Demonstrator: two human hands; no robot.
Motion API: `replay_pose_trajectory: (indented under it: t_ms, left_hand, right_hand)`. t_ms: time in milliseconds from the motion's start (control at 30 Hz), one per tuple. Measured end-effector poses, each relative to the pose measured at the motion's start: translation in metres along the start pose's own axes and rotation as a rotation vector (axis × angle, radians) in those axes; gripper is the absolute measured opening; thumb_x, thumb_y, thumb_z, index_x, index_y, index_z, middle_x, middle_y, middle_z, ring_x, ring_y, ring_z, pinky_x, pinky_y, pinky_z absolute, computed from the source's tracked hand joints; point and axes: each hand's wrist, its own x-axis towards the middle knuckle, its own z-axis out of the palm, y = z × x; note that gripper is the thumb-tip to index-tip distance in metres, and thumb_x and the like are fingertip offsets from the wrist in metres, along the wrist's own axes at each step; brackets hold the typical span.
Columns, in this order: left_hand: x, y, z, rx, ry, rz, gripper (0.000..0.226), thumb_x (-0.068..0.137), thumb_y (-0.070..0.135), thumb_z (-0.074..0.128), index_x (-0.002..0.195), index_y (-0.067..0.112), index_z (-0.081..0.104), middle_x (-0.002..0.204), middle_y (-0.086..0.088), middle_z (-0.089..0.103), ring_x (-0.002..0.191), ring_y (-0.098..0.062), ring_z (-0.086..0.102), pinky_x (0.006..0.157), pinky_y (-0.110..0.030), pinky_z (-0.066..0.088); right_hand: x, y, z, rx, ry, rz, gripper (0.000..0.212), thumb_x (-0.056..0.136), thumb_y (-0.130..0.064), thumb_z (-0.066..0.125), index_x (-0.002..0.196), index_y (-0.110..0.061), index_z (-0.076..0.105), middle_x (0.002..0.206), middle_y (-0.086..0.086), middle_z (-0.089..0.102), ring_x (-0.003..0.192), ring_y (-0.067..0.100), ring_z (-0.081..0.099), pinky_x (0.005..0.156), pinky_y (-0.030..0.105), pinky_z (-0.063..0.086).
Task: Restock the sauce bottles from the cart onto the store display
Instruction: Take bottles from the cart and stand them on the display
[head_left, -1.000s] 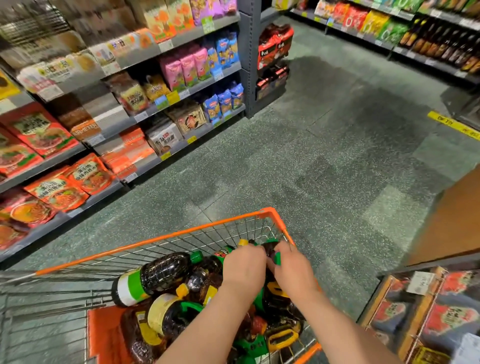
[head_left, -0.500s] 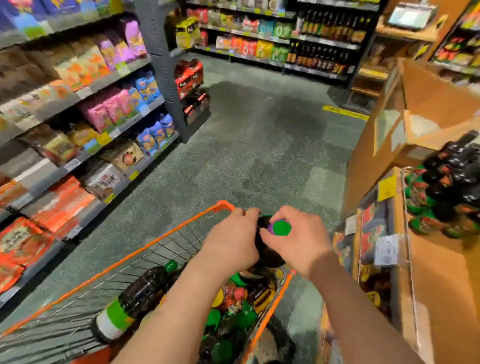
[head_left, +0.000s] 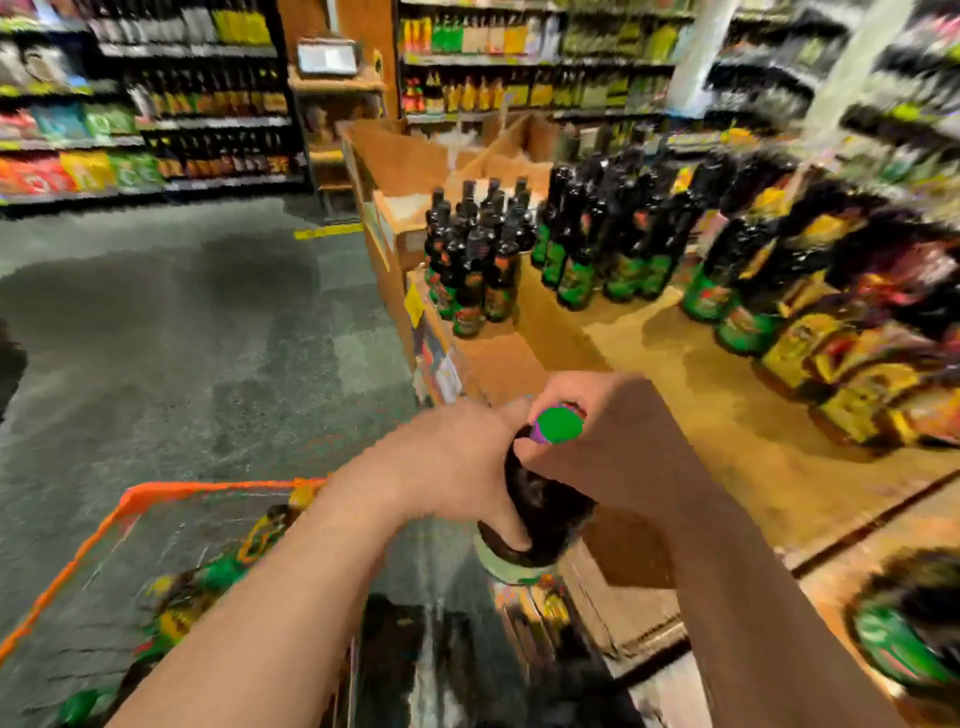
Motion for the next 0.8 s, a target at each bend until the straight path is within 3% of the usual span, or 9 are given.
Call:
replay_pose_trajectory:
  t_ms: [133,233,333,367,400,433,467,600,800]
  left_hand:
    - [0.039,0.077,0.018,-0.010,-0.092,0.248,0.090,0.052,0.068,0.082,0.120,0.025,0.043,0.094,-0.001,0.066,0.089,-0.026,0.063,0.069,-0.033,0.050]
    - [0.053,0.139,0.028,-0.135,-0.214,0.314,0.064,0.064,0.051,0.081,0.117,0.033,0.049,0.106,0.012,0.064,0.084,-0.007,0.054,0.063,-0.018,0.044]
    - [0.076,0.179,0.074,-0.280,-0.334,0.284,0.035,0.048,0.043,0.075,0.056,0.021,0.050,0.058,0.027,0.058,0.057,0.011,0.047,0.053,-0.009,0.038]
    - [0.082,0.194,0.088,-0.241,-0.301,0.296,0.024,0.049,0.012,0.065,0.065,0.007,0.049,0.056,0.027,0.056,0.059,0.013,0.052,0.056,-0.008,0.040]
    - [0.087,0.212,0.099,-0.239,-0.313,0.311,0.052,0.042,0.044,0.088,0.081,0.027,0.059,0.065,0.030,0.057,0.068,0.014,0.056,0.061,-0.007,0.042]
    - [0.089,0.232,0.109,-0.206,-0.325,0.462,0.064,0.037,0.076,0.073,0.087,0.039,0.056,0.074,0.034,0.058,0.076,0.014,0.057,0.066,-0.009,0.044]
    - [0.087,0.256,0.114,-0.270,-0.425,0.500,0.055,0.050,0.047,0.090,0.091,0.047,0.053,0.080,0.037,0.060,0.081,0.014,0.059,0.071,-0.012,0.047]
    - [0.076,0.318,0.143,-0.229,-0.448,0.607,0.059,0.051,0.066,0.081,0.099,0.042,0.056,0.088,0.016,0.067,0.080,-0.007,0.065,0.072,-0.040,0.057]
    - [0.054,0.361,0.191,-0.100,-0.572,0.768,0.058,0.055,0.057,0.083,0.103,0.038,0.058,0.094,0.017,0.064,0.084,-0.009,0.062,0.074,-0.034,0.056]
  right_hand:
    - [-0.062,0.043,-0.066,-0.039,-0.037,0.201,0.018,0.065,-0.035,0.075,0.071,-0.022,0.064,0.064,-0.005,0.062,0.065,0.008,0.057,0.054,0.020,0.043]
    - [-0.114,0.073,-0.103,-0.046,0.000,0.342,0.020,0.064,-0.039,0.074,0.076,-0.027,0.064,0.067,-0.009,0.063,0.065,0.005,0.058,0.053,0.020,0.044]
    - [-0.167,0.094,-0.129,-0.106,0.053,0.475,0.020,0.066,-0.041,0.071,0.077,-0.028,0.060,0.069,-0.008,0.062,0.065,0.008,0.056,0.057,0.034,0.049]
    - [-0.186,0.098,-0.135,-0.131,0.064,0.512,0.020,0.067,-0.042,0.070,0.078,-0.029,0.060,0.071,-0.007,0.063,0.067,0.010,0.057,0.059,0.034,0.050]
    - [-0.206,0.102,-0.140,-0.153,0.083,0.545,0.020,0.067,-0.043,0.069,0.078,-0.030,0.059,0.072,-0.008,0.063,0.069,0.010,0.057,0.060,0.031,0.049]
    - [-0.224,0.105,-0.143,-0.175,0.112,0.576,0.020,0.067,-0.044,0.069,0.077,-0.032,0.057,0.072,-0.009,0.062,0.068,0.009,0.056,0.058,0.026,0.048]
    - [-0.242,0.108,-0.143,-0.203,0.146,0.613,0.020,0.067,-0.045,0.068,0.077,-0.033,0.056,0.070,-0.011,0.060,0.067,0.007,0.055,0.056,0.023,0.045]
    - [-0.299,0.115,-0.139,-0.295,0.263,0.808,0.025,0.073,-0.051,0.064,0.080,-0.028,0.057,0.068,-0.011,0.056,0.065,0.006,0.052,0.054,0.017,0.037]
    - [-0.366,0.108,-0.111,-0.350,0.344,1.082,0.026,0.076,-0.048,0.059,0.071,-0.025,0.049,0.064,-0.008,0.057,0.062,0.012,0.055,0.057,0.026,0.045]
